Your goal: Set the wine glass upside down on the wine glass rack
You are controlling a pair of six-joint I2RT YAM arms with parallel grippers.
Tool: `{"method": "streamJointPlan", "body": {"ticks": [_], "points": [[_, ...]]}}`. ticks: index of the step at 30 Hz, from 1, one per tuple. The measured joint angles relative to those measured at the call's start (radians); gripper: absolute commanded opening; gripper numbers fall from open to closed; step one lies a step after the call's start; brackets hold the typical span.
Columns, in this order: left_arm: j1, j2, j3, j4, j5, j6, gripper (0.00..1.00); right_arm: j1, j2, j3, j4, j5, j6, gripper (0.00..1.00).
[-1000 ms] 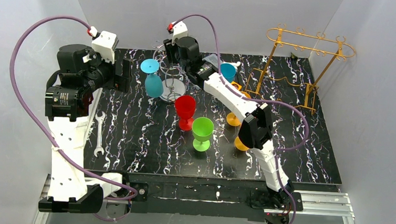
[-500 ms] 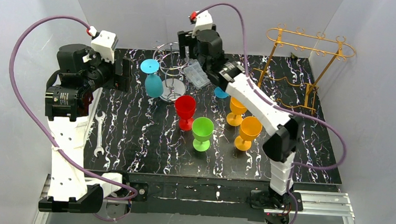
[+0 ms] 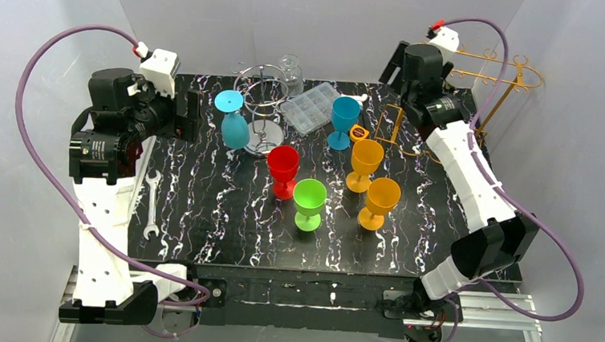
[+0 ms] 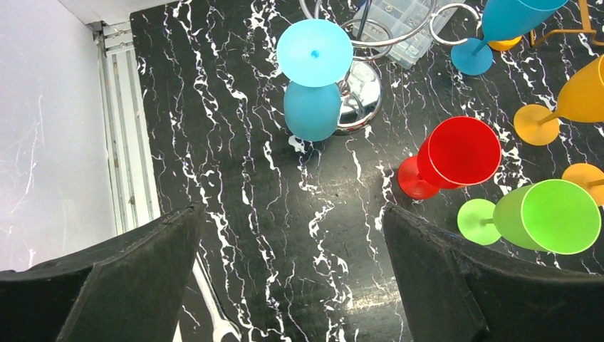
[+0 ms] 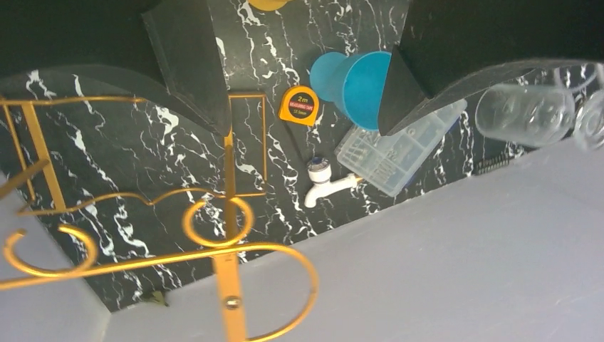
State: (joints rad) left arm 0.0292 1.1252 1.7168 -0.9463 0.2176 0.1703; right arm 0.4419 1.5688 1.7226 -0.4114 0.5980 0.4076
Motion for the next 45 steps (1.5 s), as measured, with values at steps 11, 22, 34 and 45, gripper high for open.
{"method": "streamJointPlan", "body": {"ticks": [11, 22, 34, 45], "points": [[0.000, -0.003, -0.024, 0.011, 0.048, -0.007, 0.98, -0.199, -0.001, -0.003, -0.064, -0.097, 0.171, 0.76], [0.000, -0.029, -0.084, 0.033, 0.075, -0.014, 0.98, -0.359, -0.052, -0.039, -0.039, -0.182, 0.296, 0.70], [0.000, -0.077, -0.119, 0.063, 0.082, 0.002, 0.98, -0.381, 0.026, -0.040, 0.048, -0.282, 0.449, 0.41], [0.000, -0.026, -0.134, 0.089, 0.120, -0.004, 0.98, -0.351, 0.048, -0.058, 0.073, -0.366, 0.509, 0.16]]}}
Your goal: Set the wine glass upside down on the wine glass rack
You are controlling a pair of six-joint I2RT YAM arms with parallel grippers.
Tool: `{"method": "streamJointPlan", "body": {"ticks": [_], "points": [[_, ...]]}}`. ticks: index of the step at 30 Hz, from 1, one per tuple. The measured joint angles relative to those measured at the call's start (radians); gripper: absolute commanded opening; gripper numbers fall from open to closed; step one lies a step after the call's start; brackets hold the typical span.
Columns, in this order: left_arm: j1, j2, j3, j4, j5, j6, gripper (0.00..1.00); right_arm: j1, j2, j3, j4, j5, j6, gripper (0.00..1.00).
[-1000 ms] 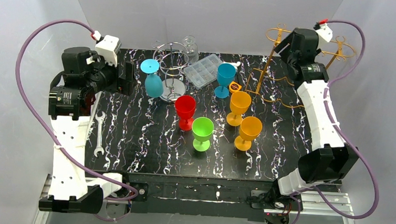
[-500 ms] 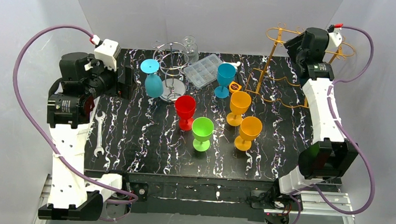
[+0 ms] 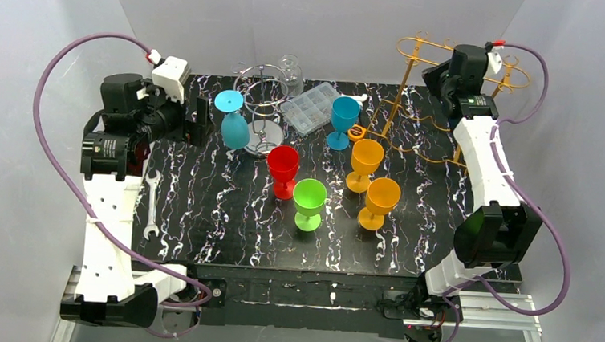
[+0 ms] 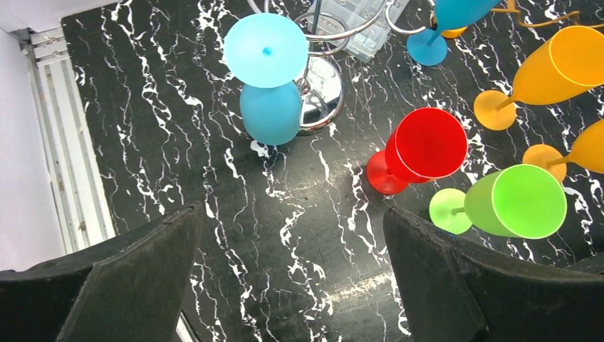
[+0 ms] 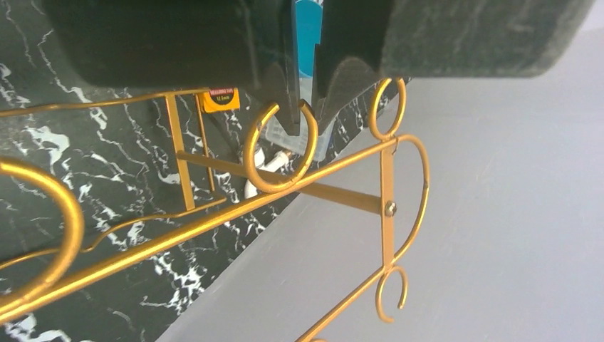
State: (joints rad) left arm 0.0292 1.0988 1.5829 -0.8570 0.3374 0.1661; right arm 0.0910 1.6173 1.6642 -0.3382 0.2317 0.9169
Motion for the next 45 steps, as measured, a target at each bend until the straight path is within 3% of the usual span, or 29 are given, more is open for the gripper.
{"method": "streamJointPlan", "body": {"ticks": [17, 23, 30, 34, 37, 40, 42, 45], "points": [[0.000, 0.045, 0.051, 0.005, 0.055, -0.043, 0.98, 0.159, -0.016, -0.027, 0.043, -0.075, -0.013, 0.13], [0.000, 0.042, 0.051, 0.003, 0.055, -0.047, 0.98, 0.269, -0.016, -0.026, 0.061, -0.055, -0.033, 0.13], [0.000, 0.014, 0.050, -0.006, 0.053, -0.044, 0.98, 0.356, -0.020, -0.026, 0.062, -0.017, -0.086, 0.58], [0.000, 0.013, 0.050, -0.007, 0.056, -0.048, 0.98, 0.372, -0.063, -0.026, 0.014, 0.048, -0.203, 0.70], [0.000, 0.023, 0.047, -0.010, 0.059, -0.048, 0.98, 0.471, -0.195, -0.087, -0.034, 0.136, -0.315, 0.70], [0.000, 0.042, 0.047, -0.010, 0.072, -0.047, 0.98, 0.485, -0.256, -0.105, -0.107, 0.251, -0.402, 0.64], [0.000, 0.058, 0.047, -0.010, 0.079, -0.048, 0.98, 0.480, -0.243, -0.081, -0.164, 0.283, -0.444, 0.59], [0.000, 0.063, 0.047, -0.010, 0.089, -0.048, 0.98, 0.480, -0.100, -0.085, -0.209, 0.252, -0.471, 0.58]]}}
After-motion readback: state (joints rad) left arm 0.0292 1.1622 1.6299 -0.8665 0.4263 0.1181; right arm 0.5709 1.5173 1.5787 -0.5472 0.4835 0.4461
